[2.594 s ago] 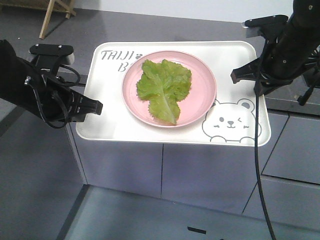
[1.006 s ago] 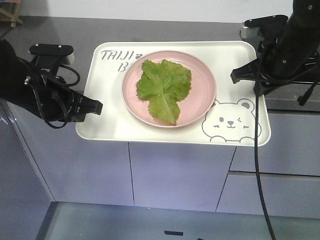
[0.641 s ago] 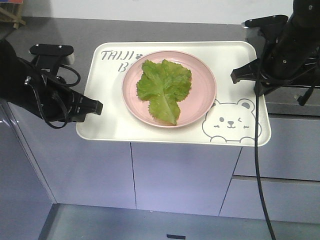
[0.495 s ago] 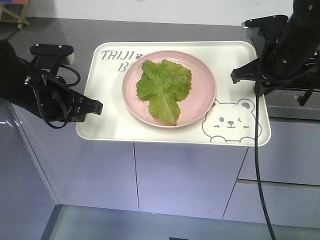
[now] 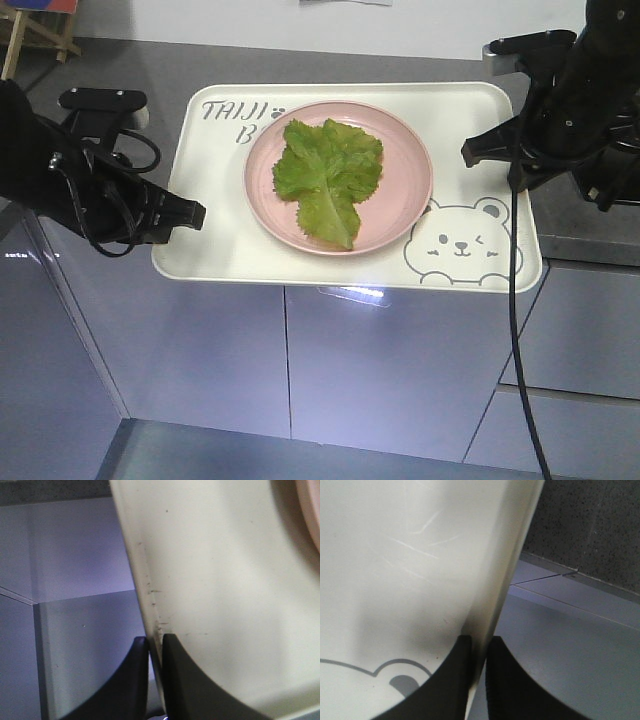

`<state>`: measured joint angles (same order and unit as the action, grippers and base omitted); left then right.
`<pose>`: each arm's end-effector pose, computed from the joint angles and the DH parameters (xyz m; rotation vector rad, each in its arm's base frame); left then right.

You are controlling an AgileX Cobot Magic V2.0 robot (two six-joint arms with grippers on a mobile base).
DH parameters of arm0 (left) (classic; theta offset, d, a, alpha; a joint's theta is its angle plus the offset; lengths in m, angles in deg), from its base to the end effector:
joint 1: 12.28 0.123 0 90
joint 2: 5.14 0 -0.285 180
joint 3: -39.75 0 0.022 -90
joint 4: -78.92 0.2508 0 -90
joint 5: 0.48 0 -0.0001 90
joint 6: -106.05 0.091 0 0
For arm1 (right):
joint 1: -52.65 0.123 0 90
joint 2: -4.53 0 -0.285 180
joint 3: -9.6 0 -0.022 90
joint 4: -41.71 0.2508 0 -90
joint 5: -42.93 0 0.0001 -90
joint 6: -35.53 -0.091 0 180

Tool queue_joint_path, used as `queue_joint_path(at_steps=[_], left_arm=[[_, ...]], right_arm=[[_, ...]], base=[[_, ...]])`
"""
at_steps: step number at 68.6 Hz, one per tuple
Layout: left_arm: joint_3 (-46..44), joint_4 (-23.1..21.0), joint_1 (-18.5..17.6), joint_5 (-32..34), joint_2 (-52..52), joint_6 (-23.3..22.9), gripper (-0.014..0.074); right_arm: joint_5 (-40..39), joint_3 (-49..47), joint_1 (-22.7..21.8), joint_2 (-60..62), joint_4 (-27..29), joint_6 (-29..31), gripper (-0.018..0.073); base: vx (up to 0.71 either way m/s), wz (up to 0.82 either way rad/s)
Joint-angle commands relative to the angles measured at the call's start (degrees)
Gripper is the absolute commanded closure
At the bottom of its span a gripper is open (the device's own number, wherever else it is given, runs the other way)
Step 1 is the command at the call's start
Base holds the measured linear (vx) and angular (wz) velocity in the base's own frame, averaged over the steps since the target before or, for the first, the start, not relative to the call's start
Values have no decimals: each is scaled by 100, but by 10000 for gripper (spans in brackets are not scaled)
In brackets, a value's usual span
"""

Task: Transfer vegetables to tray and serve
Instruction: 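Hold the tray level with both grippers as the base approaches the grey counter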

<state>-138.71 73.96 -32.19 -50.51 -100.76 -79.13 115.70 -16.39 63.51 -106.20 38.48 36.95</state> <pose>0.3070 -0.1176 0.3209 0.2853 2.5716 -0.2699 0.3774 0.0674 0.3505 -0.3019 2.7290 -0.0333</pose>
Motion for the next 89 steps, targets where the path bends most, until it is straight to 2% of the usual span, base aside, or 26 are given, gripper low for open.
queue_joint_path(at_steps=[1, 89], left_arm=[[-187, -529, -109, 697, 260, 147, 602], [-187, -529, -109, 697, 260, 147, 602]], right_arm=[[70, -152, 99, 313, 541, 201, 534], [70, -152, 99, 313, 541, 201, 534]], base=[[9, 6], [8, 1]])
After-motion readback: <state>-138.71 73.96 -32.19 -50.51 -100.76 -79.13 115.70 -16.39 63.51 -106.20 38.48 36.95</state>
